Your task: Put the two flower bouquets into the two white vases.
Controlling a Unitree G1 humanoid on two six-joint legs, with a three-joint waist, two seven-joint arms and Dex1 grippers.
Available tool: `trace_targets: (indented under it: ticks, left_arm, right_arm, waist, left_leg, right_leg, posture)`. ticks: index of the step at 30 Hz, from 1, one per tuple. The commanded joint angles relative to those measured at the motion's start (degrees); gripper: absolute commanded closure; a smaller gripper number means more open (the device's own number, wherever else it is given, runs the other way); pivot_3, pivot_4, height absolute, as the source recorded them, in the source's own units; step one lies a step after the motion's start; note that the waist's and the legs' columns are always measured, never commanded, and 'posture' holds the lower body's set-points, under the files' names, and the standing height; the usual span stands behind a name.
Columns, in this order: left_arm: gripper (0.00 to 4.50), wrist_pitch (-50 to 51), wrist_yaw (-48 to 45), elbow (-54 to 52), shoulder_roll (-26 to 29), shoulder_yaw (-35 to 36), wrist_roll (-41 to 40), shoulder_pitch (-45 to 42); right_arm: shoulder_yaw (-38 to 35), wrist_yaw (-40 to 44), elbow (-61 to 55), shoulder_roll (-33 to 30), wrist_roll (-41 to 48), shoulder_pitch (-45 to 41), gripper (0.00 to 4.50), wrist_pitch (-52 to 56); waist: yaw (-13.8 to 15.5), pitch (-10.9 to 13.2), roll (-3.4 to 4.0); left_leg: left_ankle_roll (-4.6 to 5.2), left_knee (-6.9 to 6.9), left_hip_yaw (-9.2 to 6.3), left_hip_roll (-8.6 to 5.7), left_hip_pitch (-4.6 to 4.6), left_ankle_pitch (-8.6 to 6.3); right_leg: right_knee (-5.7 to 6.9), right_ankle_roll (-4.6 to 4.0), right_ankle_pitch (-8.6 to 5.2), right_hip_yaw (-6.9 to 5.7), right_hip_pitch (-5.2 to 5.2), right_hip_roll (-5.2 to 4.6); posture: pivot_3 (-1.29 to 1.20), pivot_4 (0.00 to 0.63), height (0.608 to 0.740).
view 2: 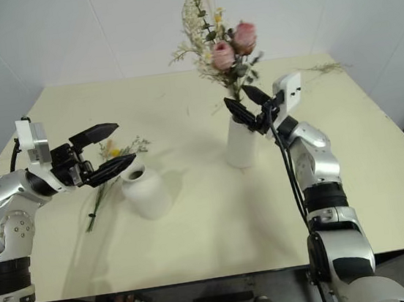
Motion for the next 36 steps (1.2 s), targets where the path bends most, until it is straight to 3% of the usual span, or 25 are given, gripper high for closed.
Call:
trace_targets:
  ticks: [1,5,10,16,19,28,32,36]
  left_arm:
    - [0.0,-1.62,0.7,0.16,1.92,1.0,1.96,-0.85]
    - [0.0,-0.44,4.16,2.89,5.53,0.63,6.6,-2.47]
    - [0.0,12.08,12.81,5.32,13.0,-1.74,13.28,-5.16]
    - [0.0,37.6,20.04,3.6,18.52,-7.06,16.24,-8.9]
    - [0.0,52.53,25.0,0.19,17.98,-13.13,18.63,-11.3]
    - [0.0,69.62,31.03,-6.01,12.54,-11.03,18.01,-9.83]
    - [0.0,70.26,35.52,-5.43,5.64,-8.64,19.62,-7.08]
    - [0.0,68.6,36.75,-2.62,5.78,-7.95,20.46,-6.11]
  right_arm:
    - [-1.94,0.24,-4.11,-3.39,0.68,-0.65,0.01,-1.26]
    - [-2.31,3.16,-9.0,-8.88,2.09,1.91,0.01,2.3]
    - [-1.97,13.67,-20.38,-20.56,5.99,8.69,0.01,10.12]
    - [-3.32,19.25,-26.33,-30.03,10.82,10.57,0.01,20.03]
    - [-3.79,26.27,-29.86,-36.93,13.88,13.63,0.01,25.33]
    - [-2.22,23.89,-37.43,-35.59,17.51,12.46,0.01,30.4]
    - [-1.8,24.41,-42.14,-34.72,21.38,12.58,0.01,33.2]
    - [-1.64,23.75,-45.62,-34.56,24.25,12.64,0.01,35.61]
  waist:
    - [0.06,0.0,0.0]
    - [0.21,0.0,0.0]
    - [0.32,0.0,0.0]
    - [-0.22,0.01,0.0]
    - [0.18,0.01,-0.01]
    - [0.33,0.02,-0.05]
    - [0.5,0.02,-0.04]
    - [0.54,0.03,-0.16]
  left_leg:
    - [0.0,0.0,0.0,0.0,0.0,0.0]
    - [0.0,0.0,0.0,0.0,0.0,0.0]
    - [0.08,-0.03,-0.01,-0.03,-0.04,-0.05]
    - [0.1,0.0,0.0,-0.02,0.08,-0.05]
    - [0.09,0.01,-0.02,-0.03,0.08,-0.05]
    - [0.07,0.05,-0.07,-0.06,0.06,-0.05]
    - [0.05,0.03,-0.1,-0.07,0.05,-0.05]
    - [0.01,0.06,-0.12,-0.07,0.01,-0.04]
  right_leg:
    - [0.0,0.0,0.0,0.0,0.0,0.0]
    - [-0.02,-0.01,-0.01,0.0,-0.01,0.0]
    - [-0.08,0.02,-0.03,-0.01,0.03,-0.01]
    - [-0.06,0.0,-0.11,0.02,0.03,0.02]
    - [-0.04,0.01,-0.15,0.02,0.04,0.01]
    - [-0.04,0.04,-0.17,0.01,0.08,0.0]
    - [-0.07,0.03,-0.18,-0.01,0.07,-0.02]
    - [-0.06,0.03,-0.18,-0.02,0.05,-0.02]
  posture:
    - [0.0,0.15,0.74]
    - [0.0,0.15,0.74]
    - [0.0,0.15,0.74]
    - [0.0,0.15,0.74]
    - [0.0,0.15,0.74]
    - [0.0,0.15,0.74]
    - [0.0,0.15,0.74]
    - [0.0,0.15,0.74]
